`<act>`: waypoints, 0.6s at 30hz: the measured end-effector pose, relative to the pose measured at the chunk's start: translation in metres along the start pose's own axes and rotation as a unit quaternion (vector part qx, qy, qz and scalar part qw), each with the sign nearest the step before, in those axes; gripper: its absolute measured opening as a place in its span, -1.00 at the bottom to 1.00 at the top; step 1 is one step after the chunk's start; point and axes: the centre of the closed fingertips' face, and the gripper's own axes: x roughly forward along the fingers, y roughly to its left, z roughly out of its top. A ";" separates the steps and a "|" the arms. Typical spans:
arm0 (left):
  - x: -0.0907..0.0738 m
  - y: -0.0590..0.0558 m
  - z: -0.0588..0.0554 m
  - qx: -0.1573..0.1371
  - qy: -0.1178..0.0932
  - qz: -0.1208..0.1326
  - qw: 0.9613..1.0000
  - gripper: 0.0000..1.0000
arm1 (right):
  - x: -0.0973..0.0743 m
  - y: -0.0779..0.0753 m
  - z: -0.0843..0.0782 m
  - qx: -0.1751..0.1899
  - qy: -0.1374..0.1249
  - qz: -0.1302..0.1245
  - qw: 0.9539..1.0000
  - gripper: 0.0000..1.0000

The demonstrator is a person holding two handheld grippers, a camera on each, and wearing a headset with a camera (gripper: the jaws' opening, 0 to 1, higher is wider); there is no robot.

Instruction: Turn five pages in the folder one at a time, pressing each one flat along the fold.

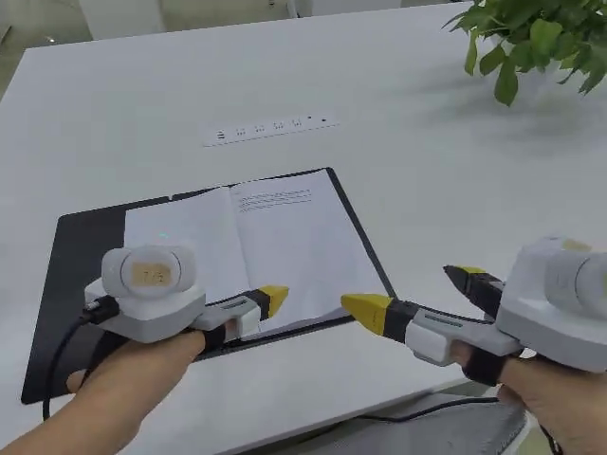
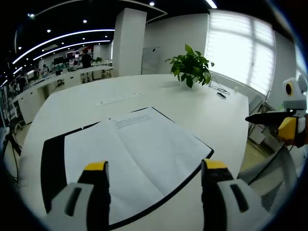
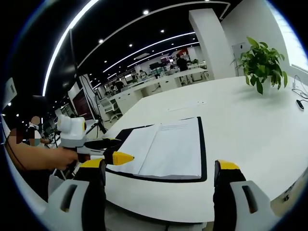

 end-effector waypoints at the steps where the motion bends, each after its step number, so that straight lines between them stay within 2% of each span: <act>1: 0.004 -0.003 0.000 0.004 0.000 -0.004 1.000 0.53 | 0.000 0.000 -0.001 -0.001 0.001 0.001 1.000 0.85; 9: 0.038 -0.023 -0.003 0.012 0.004 -0.024 1.000 0.45 | 0.003 -0.009 -0.006 -0.002 0.011 -0.001 1.000 0.85; 18: 0.069 -0.047 -0.010 0.021 0.012 -0.039 0.999 0.35 | 0.006 -0.019 -0.010 0.015 0.012 -0.001 1.000 0.84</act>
